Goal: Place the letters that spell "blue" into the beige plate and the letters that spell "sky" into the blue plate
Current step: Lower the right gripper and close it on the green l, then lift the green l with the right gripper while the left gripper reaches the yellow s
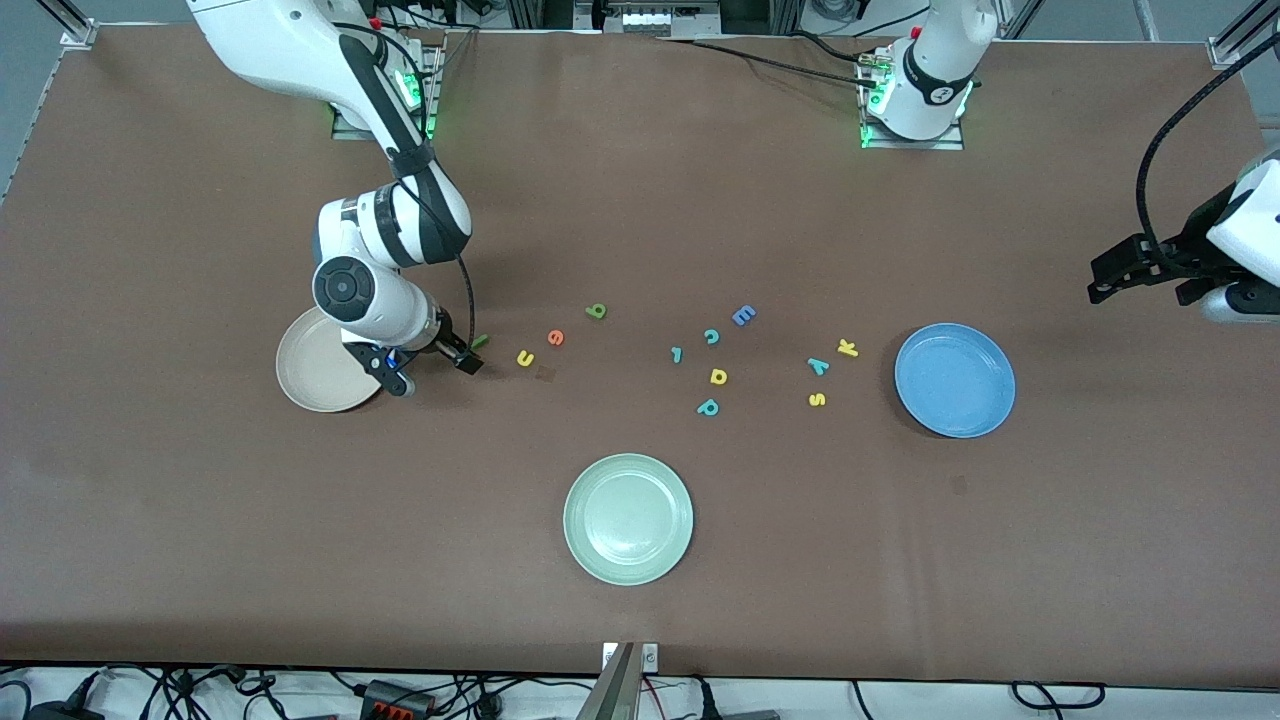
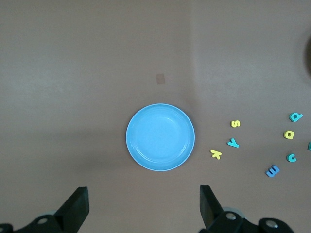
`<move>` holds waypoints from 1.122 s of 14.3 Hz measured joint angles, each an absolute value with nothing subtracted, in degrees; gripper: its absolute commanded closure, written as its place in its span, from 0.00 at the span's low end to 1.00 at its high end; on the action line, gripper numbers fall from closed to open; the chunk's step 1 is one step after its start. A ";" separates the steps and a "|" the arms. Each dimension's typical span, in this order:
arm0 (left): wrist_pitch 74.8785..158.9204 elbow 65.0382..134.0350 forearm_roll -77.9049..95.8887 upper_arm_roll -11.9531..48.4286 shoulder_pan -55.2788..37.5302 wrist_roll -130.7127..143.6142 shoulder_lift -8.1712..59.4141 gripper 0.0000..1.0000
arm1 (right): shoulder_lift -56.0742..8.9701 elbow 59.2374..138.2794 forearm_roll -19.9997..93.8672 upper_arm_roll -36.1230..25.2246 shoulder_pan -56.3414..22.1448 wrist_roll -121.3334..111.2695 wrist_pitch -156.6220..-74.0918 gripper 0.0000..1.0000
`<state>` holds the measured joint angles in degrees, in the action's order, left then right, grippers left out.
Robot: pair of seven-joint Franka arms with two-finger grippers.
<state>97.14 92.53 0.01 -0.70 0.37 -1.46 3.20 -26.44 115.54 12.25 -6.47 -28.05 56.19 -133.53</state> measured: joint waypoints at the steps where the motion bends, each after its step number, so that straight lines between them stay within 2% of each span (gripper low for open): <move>1: 97.14 92.53 0.01 -0.70 0.37 -1.46 3.20 0.00 | -26.78 115.80 12.41 -6.36 -28.52 56.83 -134.01 0.00; 5: 97.14 92.48 0.01 -0.41 0.23 -1.46 3.20 0.00 | -28.44 116.33 12.49 -6.23 -29.44 58.79 -134.66 0.00; 8: 97.11 92.45 0.01 -0.24 0.00 -1.46 3.21 0.00 | -29.46 116.40 12.52 -6.21 -29.47 59.86 -134.74 0.20; 11: 96.68 92.49 0.01 -0.11 -0.23 -1.52 4.22 0.00 | -29.57 116.39 12.55 -6.11 -30.01 61.37 -134.78 0.35; 16: 96.94 92.48 0.01 0.47 -2.62 -1.53 10.60 0.00 | -29.60 116.44 12.58 -6.10 -30.21 61.74 -135.19 0.54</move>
